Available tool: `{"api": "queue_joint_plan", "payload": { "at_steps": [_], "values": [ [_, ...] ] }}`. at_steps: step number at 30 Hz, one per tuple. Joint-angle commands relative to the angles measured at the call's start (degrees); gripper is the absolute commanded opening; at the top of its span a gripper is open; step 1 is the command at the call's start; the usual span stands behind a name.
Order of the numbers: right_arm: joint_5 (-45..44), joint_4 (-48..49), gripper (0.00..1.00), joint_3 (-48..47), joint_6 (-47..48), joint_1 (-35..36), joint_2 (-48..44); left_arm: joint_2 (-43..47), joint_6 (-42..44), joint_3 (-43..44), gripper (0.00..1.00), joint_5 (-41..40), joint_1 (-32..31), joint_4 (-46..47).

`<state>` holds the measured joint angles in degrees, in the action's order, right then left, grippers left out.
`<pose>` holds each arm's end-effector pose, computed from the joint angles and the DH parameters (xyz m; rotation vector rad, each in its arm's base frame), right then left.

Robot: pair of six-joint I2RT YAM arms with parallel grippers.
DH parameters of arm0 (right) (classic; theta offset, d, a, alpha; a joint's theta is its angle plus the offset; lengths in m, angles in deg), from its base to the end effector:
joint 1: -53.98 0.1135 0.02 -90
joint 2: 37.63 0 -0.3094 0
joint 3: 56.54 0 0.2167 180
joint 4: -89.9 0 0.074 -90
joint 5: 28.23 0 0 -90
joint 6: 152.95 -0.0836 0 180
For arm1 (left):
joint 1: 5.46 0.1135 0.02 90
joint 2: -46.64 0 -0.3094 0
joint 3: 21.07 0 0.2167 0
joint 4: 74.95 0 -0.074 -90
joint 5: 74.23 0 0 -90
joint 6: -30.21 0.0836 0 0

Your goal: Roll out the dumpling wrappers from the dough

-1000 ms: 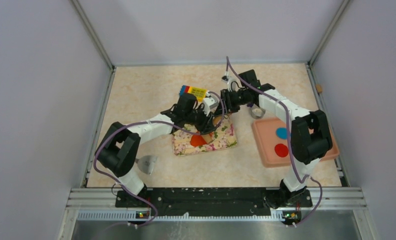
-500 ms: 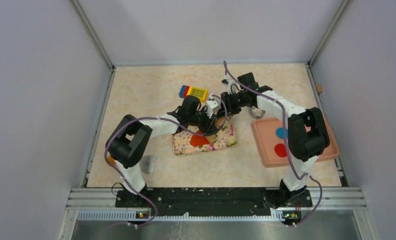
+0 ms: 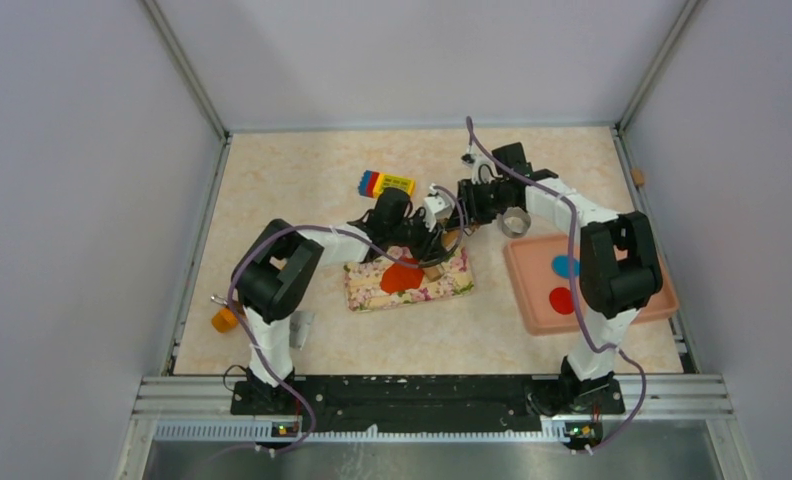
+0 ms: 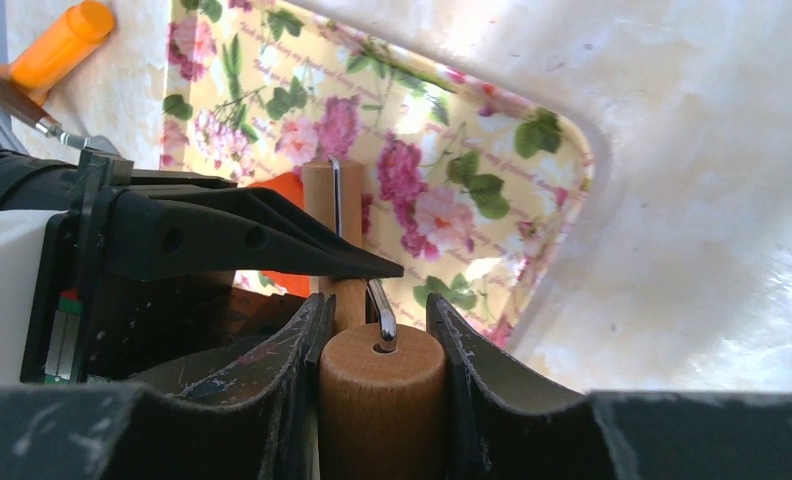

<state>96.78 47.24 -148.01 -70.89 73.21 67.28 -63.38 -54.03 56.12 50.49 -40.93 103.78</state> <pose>0.3523 0.1737 0.2439 -0.4941 2.5100 0.9630 0.3195 -0.2861 0.2067 1.1001 1.9030 -0.9502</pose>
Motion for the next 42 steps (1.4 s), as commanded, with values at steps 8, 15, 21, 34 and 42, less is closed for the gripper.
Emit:
{"api": "queue_joint_plan", "payload": {
  "at_steps": [8, 15, 21, 34, 42],
  "values": [
    [-10.68, -7.16, 0.0, 0.34, 7.07, -0.85, -0.88, -2.3, -4.2, 4.43, 0.21, -5.11, 1.41, -1.07],
    [0.66, -10.85, 0.0, -6.04, 14.18, -0.55, -7.02, 16.58, 5.49, -7.2, 0.56, 4.59, 5.1, -2.32],
    [3.9, -14.94, 0.0, -7.1, 31.6, 3.11, -13.1, 27.78, 12.32, -14.15, 0.6, 14.59, 8.53, -5.81],
    [-4.9, -5.18, 0.0, 8.68, 77.74, 24.0, -31.65, 27.81, 10.37, -20.33, 0.61, 16.47, 4.97, 14.84],
    [-6.41, -0.21, 0.0, 8.77, 78.59, 24.99, -30.95, 29.19, 12.99, -23.01, 0.57, 17.76, 3.61, 17.97]
  ]
}}
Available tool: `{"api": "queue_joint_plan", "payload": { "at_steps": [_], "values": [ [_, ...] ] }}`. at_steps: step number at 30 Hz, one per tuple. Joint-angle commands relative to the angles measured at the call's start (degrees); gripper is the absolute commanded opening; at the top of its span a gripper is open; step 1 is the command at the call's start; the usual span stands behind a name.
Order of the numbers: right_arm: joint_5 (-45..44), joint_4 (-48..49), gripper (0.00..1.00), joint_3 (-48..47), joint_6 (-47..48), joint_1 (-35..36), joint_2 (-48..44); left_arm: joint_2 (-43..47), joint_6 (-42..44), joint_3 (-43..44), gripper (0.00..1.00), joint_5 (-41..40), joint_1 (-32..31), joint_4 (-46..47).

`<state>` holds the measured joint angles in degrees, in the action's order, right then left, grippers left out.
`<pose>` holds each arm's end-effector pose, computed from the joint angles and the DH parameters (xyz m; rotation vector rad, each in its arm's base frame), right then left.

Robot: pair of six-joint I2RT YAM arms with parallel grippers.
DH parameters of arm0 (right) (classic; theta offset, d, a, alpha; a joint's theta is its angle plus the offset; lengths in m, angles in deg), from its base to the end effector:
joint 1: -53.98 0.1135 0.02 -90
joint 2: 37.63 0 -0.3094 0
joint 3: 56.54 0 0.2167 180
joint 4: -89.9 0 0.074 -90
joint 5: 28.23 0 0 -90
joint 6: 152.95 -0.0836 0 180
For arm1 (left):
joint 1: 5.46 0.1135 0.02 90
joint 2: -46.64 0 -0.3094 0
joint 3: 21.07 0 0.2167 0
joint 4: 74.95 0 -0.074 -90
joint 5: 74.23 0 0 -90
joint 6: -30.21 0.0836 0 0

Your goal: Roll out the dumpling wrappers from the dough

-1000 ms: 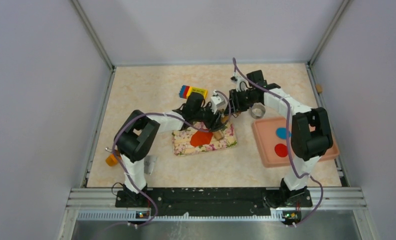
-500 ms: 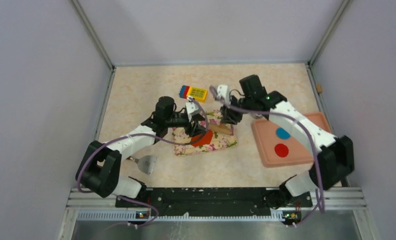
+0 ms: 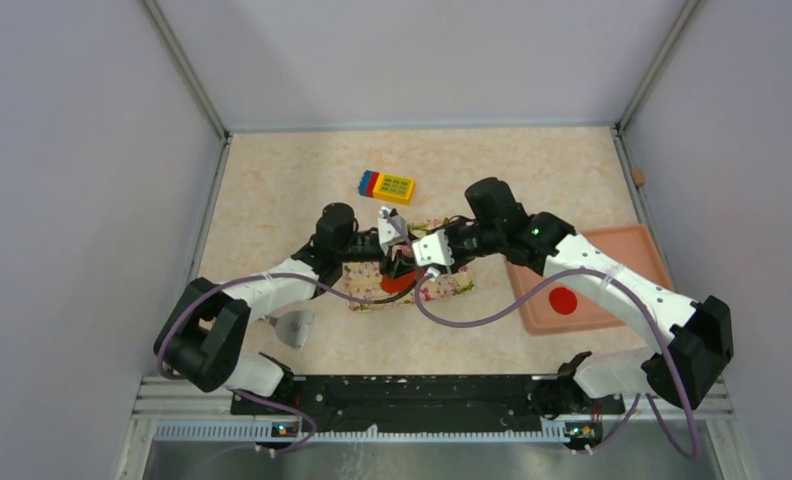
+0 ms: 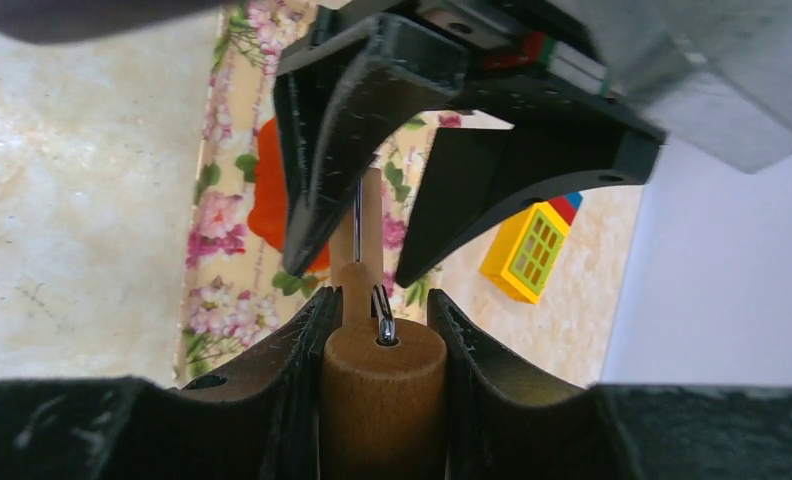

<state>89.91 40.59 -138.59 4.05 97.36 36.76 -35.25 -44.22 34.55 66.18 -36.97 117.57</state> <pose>0.1633 0.2085 0.3422 -1.9509 1.0544 0.3382 0.2172 -0.2087 0.2936 1.2667 1.3203 -0.9868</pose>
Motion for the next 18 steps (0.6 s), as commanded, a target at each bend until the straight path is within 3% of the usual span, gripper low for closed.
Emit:
{"api": "queue_joint_plan", "payload": {
  "at_steps": [1, 4, 11, 18],
  "values": [
    [0.2, 7.61, 0.0, -0.59, 2.58, 0.91, -0.55, 1.0, 4.51, -1.6, 0.57, 2.33, -0.32, 3.93],
    [-0.2, 9.91, 0.0, -0.93, 0.41, 1.03, -0.65, 0.08, 7.91, -1.49, 0.55, 1.54, -0.43, 5.42],
    [1.69, 9.32, 0.0, -1.21, -2.43, 1.45, -2.25, -3.05, 9.27, -3.6, 0.53, -6.56, -0.73, 19.26],
    [1.56, 9.48, 0.0, 0.18, -3.29, 1.42, -2.96, -3.57, 10.86, -3.08, 0.26, -5.36, -2.04, 20.35]
  ]
}}
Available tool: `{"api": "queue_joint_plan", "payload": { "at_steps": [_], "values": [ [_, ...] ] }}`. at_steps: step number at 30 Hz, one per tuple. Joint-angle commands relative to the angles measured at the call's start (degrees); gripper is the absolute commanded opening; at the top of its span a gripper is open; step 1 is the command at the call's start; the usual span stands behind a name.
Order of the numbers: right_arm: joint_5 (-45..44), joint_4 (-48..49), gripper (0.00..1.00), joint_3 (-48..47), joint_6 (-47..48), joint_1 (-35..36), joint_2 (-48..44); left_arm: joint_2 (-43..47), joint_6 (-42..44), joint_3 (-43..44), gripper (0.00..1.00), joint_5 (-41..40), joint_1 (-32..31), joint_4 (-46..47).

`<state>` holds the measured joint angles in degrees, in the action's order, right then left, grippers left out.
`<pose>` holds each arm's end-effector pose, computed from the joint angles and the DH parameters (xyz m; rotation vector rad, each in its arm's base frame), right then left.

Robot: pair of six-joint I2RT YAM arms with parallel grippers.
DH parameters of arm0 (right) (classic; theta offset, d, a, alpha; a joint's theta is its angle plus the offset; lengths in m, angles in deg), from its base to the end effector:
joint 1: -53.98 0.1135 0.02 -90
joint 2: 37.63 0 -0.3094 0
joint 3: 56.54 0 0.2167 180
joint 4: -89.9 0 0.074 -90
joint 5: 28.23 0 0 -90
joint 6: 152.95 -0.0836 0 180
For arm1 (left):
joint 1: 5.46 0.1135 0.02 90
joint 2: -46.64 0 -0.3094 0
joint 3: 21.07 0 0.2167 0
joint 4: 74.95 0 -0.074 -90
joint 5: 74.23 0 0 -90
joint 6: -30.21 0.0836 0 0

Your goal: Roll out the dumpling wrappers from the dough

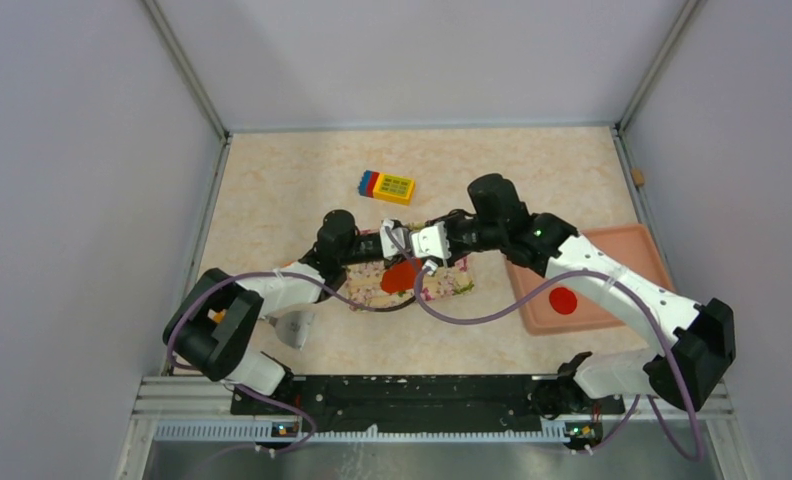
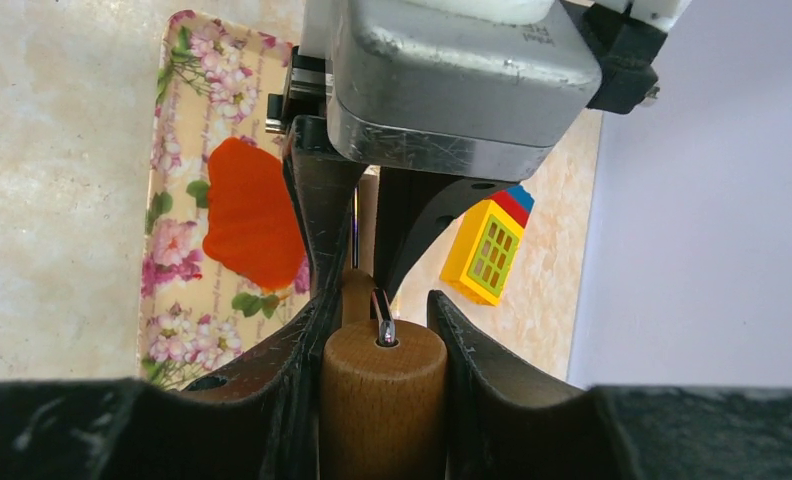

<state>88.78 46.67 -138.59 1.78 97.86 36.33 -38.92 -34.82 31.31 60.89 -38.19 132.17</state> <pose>0.1686 0.2148 0.3559 -1.8647 1.0163 0.2999 0.2285 -0.2173 0.2893 1.2907 1.1086 -0.7576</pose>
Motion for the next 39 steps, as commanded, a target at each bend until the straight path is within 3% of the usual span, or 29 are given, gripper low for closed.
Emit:
{"api": "queue_joint_plan", "payload": {
  "at_steps": [1, 5, 6, 8, 10, 14, 18, 20, 24, 28, 31, 35, 39],
  "values": [
    [2.76, 3.14, 0.0, 0.15, -1.53, 0.94, -2.4, 0.13, 1.41, 0.16, 0.2, 0.17, -0.97, 5.75],
    [0.83, 2.68, 0.0, 0.12, -4.89, 0.87, -1.79, 0.84, 1.27, -0.17, 0.0, -0.05, -1.31, 5.88],
    [-0.2, 1.81, 0.01, -0.43, -5.23, 0.82, -1.37, 1.04, 1.22, -0.36, 0.0, -0.3, -1.3, 5.81],
    [-1.69, -5.36, 0.23, -3.37, -5.29, 0.65, 0.31, 1.57, 1.29, -0.52, 0.0, -1.34, -1.3, 4.84],
    [-3.12, -13.7, 0.36, -7.5, -4.97, 0.43, 2.95, 2.08, 1.72, -0.54, 0.0, -2.41, -1.29, 2.96],
    [-7.12, -22.27, 0.47, -11.42, -5.67, 0.29, 6.58, 3.55, 1.57, -0.39, 0.0, -4.01, -1.4, -0.94],
    [-7.75, -21.87, 0.5, -10.66, -6.15, 0.33, 7.13, 4.05, 1.13, -0.12, 0.0, -4.75, -1.55, -3.11],
    [-7.55, -20.97, 0.49, -10.77, -7.27, 0.33, 7.72, 4.08, 1.04, -0.18, 0.0, -5.13, -1.78, -3.12],
    [-6.71, -17.6, 0.35, -11.24, -9.79, 0.33, 8.48, 4.31, 0.76, -0.35, 0.0, -5.74, -1.86, -3.12],
    [-7.53, -13.67, 0.01, -9.74, -11.2, 0.66, 8.21, 3.98, 0.18, -1.27, 0.0, -6.47, -1.9, -2.42],
    [-10.42, -10.54, 0.0, -7.81, -9.41, 2.84, 7.22, 2.79, -0.51, -3.2, 0.02, -8.13, -1.94, -0.14],
    [-16.63, -9.77, 0.0, -7.52, -4.8, 7.42, 8.47, 3.31, -4.97, -7.84, 0.44, -14.32, -1.92, 6.23],
    [-19.59, -10.05, 0.0, -9.32, -3.74, 8.07, 10.92, 15.36, -8.89, -13.4, 0.55, -18.54, 0.73, -4.82]
  ]
}}
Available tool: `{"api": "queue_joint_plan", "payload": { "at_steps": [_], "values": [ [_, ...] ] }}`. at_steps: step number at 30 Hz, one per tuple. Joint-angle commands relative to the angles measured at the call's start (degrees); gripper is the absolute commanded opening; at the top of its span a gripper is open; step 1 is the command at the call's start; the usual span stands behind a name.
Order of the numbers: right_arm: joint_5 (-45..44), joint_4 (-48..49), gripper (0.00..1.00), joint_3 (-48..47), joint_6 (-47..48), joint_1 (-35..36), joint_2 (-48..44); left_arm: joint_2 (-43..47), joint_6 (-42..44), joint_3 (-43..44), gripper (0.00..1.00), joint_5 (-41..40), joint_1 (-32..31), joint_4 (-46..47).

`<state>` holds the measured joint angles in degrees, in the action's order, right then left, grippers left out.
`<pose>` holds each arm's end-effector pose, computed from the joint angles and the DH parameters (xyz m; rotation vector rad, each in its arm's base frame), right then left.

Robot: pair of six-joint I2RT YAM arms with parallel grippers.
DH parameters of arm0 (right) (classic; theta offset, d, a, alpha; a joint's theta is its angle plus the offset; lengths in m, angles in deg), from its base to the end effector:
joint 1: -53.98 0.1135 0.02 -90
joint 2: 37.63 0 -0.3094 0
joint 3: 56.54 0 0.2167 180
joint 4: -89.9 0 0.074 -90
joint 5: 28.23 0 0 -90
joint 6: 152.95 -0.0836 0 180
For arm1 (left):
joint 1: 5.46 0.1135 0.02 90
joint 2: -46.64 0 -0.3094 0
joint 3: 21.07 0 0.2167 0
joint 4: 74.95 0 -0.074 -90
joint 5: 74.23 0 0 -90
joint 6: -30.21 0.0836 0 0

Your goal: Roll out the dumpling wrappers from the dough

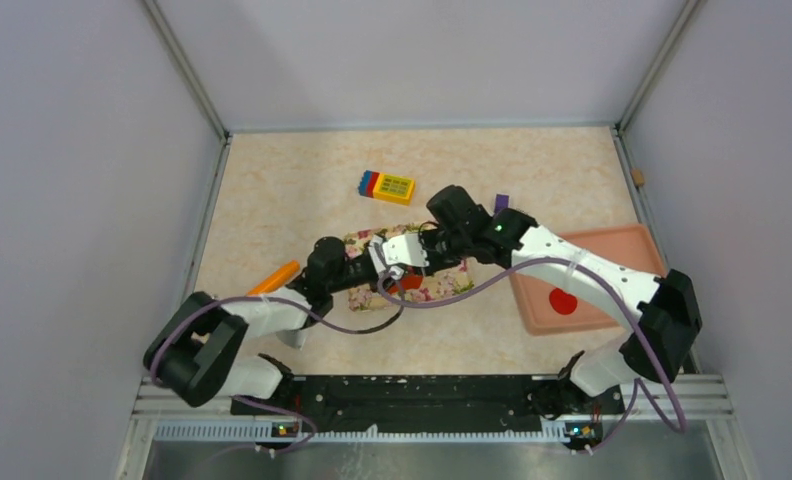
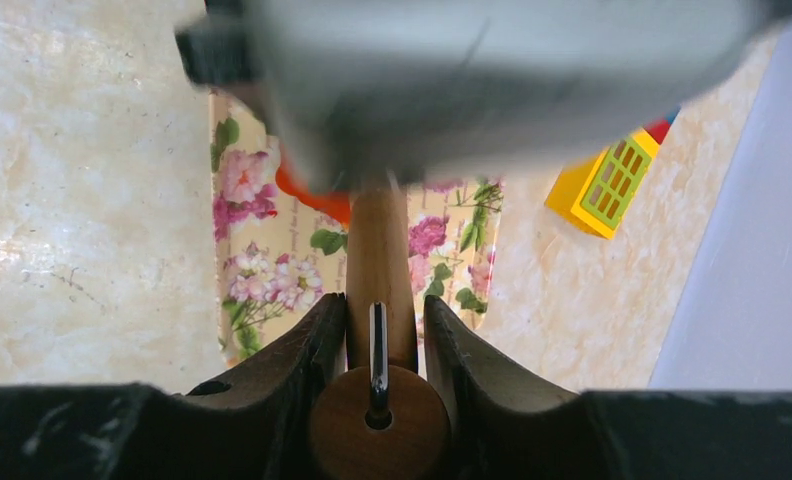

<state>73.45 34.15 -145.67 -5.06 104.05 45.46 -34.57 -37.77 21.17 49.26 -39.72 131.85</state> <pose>0.1790 0.2402 0.3246 -2.0117 1.3503 0.1865 0.2068 -0.1967 0.2527 1.1973 1.3395 -0.6725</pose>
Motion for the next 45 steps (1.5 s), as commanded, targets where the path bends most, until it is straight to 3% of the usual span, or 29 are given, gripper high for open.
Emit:
{"api": "queue_joint_plan", "payload": {
  "at_steps": [1, 7, 9, 11, 14, 20, 25, 29, 45],
  "values": [
    [-4.67, 2.5, 0.0, -2.4, 3.56, 1.85, 2.15, 15.21, -5.95, -3.87, 0.56, -7.89, 3.03, -10.28],
    [-6.4, 0.65, 0.0, -5.82, 5.05, 1.89, 6.03, 33.78, -13.08, -4.09, 0.63, -15.22, 4.18, -33.06],
    [-6.93, -0.33, 0.0, -8.02, 4.85, 1.9, 7.79, 35.66, -21.57, -2.26, 0.71, -23.59, 5.28, -39.23],
    [-6.88, -0.52, 0.0, -9.37, 5.14, 1.9, 8.74, 36.24, -28.14, -0.24, 0.73, -31.51, 8.29, -44.62],
    [-6.77, 0.87, 0.0, -8.81, 5.33, 1.93, 8.92, 35.36, -31.36, 1.82, 0.77, -30.33, 14.31, -48.58],
    [-6.59, 4.03, 0.0, -5.56, 7.68, 1.59, 5.26, 26.05, -35.01, 8.95, 0.75, -27.29, 19.34, -53.11],
    [-3.64, -0.71, 0.0, -7.24, 9.83, 1.81, 6.56, 7.89, -40.69, 21.96, 0.65, -29.17, 21.77, -61.77],
    [-2.46, -2.28, 0.0, -7.81, 11.24, 2.07, 7.9, -4.06, -44.83, 30.7, 0.56, -24.98, 23.82, -68.42],
    [-1.35, -1.17, 0.0, -7.37, 10.58, 2.72, 12.32, -17.02, -45.98, 30.35, 0.42, -18.67, 24.07, -64.85]
  ]
}}
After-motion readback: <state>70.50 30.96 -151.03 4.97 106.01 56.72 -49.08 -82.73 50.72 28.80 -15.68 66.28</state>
